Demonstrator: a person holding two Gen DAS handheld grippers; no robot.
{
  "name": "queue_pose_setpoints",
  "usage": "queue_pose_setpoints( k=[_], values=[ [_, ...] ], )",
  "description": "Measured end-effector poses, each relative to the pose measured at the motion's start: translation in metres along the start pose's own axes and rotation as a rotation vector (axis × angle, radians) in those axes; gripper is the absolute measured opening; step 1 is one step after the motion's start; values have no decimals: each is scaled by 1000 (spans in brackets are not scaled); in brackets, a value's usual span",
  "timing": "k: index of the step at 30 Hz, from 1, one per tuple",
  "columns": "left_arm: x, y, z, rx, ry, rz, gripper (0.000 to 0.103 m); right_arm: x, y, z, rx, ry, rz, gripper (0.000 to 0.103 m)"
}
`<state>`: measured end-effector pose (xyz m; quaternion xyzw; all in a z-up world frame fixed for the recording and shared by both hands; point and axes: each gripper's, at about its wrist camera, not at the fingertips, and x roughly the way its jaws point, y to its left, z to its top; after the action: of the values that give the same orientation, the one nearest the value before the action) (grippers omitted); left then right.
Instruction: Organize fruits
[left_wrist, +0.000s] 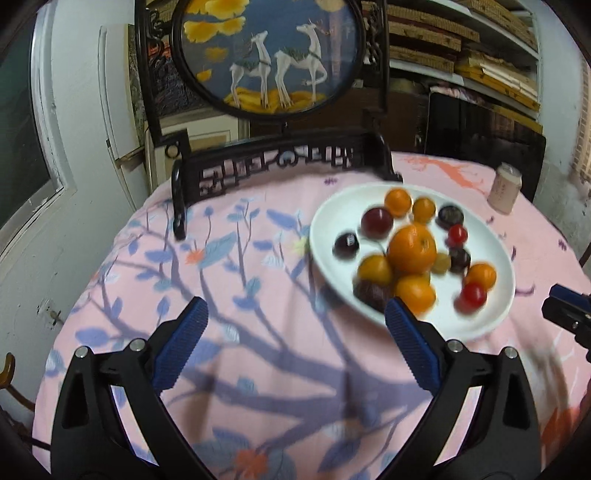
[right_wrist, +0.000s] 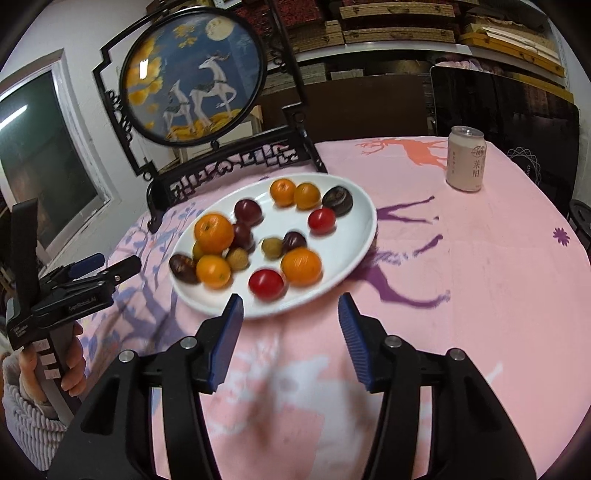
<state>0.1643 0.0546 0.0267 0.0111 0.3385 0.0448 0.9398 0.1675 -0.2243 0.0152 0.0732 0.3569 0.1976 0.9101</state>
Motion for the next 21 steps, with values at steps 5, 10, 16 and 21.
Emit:
queue_pose_setpoints(
  k=[5, 10, 16, 21],
  values=[
    [-9, -24, -30, 42, 47, -18, 100, -8, 14, -28, -49, 34, 7, 58],
    [-27, -51, -50, 97, 41, -5, 100, -18, 25, -55, -81, 65, -15, 63],
    [-47, -63, -63, 115, 27, -11, 101, -27, 20, -71, -60, 69, -65, 64],
    [-61, -64, -62, 115, -27, -21, 101, -34, 18, -70, -44, 37, -72, 64]
  ],
)
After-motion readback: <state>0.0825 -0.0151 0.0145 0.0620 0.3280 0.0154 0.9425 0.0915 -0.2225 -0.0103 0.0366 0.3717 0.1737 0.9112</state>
